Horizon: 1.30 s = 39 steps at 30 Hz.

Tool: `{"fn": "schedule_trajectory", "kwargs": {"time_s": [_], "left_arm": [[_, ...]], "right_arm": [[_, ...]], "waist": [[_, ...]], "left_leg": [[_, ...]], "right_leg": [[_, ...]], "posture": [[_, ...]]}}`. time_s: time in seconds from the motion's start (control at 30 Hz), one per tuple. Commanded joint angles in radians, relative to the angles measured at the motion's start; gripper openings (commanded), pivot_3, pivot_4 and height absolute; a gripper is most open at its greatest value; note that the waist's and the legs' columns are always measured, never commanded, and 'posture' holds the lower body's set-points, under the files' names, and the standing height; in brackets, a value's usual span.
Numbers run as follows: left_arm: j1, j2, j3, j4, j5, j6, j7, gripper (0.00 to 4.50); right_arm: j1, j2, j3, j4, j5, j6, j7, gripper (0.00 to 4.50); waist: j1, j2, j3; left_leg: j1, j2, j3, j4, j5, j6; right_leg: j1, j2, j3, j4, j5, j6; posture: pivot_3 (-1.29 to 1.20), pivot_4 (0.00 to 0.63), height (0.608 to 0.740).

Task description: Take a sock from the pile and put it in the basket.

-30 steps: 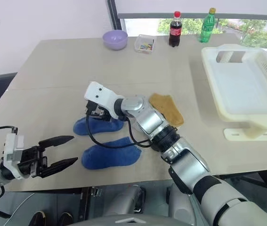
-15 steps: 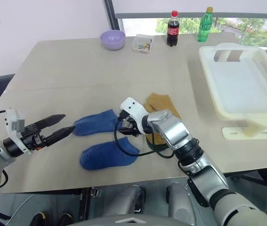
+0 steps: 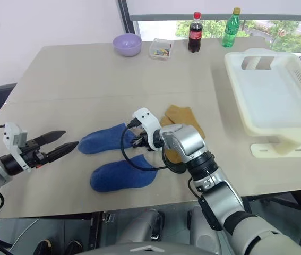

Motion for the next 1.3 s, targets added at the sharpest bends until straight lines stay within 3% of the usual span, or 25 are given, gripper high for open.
{"fn": "schedule_trajectory", "kwargs": {"time_s": [0.03,0.23,0.73,0.9,1.0,1.23,1.3], "left_arm": [[0.003,0.002,0.012,-0.004,0.006,-0.013,0.004,4.19],[-0.029,0.021,-0.107,-0.009,0.164,0.083,0.191,4.19],[-0.136,-0.065,-0.225,0.027,0.214,0.1,0.216,4.19],[-0.159,-0.051,-0.295,0.068,0.322,0.058,0.255,4.19],[-0.172,-0.048,-0.318,0.1,0.354,0.041,0.264,3.35],[-0.166,-0.045,-0.347,0.113,0.375,0.023,0.262,0.15],[-0.163,-0.047,-0.345,0.114,0.375,0.02,0.267,0.05]], "right_arm": [[-0.02,0.011,-0.013,-0.017,0.024,0.001,-0.009,0.04],[-0.016,0.0,0.013,-0.021,0.019,-0.02,-0.016,0.04],[-0.015,-0.012,0.038,-0.011,0.015,-0.064,-0.029,0.04],[-0.011,-0.013,0.045,-0.017,0.016,-0.067,-0.03,0.04],[-0.01,-0.014,0.049,-0.023,0.017,-0.067,-0.029,0.0],[-0.009,-0.021,0.051,-0.037,0.017,-0.069,-0.031,0.0],[-0.009,-0.022,0.052,-0.041,0.017,-0.067,-0.031,0.0]], "waist": [[0.0,0.0,0.0],[0.001,0.0,0.0],[0.011,0.003,-0.002],[0.012,0.004,-0.003],[0.014,0.006,-0.006],[0.007,0.012,-0.01],[0.004,0.012,-0.011]], "left_leg": [[0.0,0.0,0.0,0.0,0.0,0.0],[0.0,0.0,0.0,0.0,0.0,0.0],[0.001,0.0,0.0,0.0,0.001,-0.002],[0.001,-0.001,-0.001,0.001,0.001,-0.002],[0.002,-0.001,0.0,0.001,0.001,-0.002],[0.01,-0.001,0.0,-0.001,0.0,0.0],[0.014,-0.001,0.0,-0.003,0.0,0.0]], "right_leg": [[0.0,0.0,0.0,0.0,0.0,0.0],[0.0,0.0,0.0,0.0,0.0,0.0],[0.0,0.0,0.0,0.004,0.0,0.0],[0.0,-0.001,0.0,0.004,0.0,0.0],[0.0,-0.001,0.0,0.004,0.0,0.0],[0.005,0.0,0.002,0.009,0.0,0.0],[0.006,0.0,0.003,0.01,0.0,0.0]], "posture": [[0.0,0.15,0.74],[0.0,0.15,0.74],[0.0,0.15,0.74],[0.0,0.15,0.74],[0.0,0.15,0.74],[0.0,0.15,0.74],[0.0,0.15,0.74]]}}
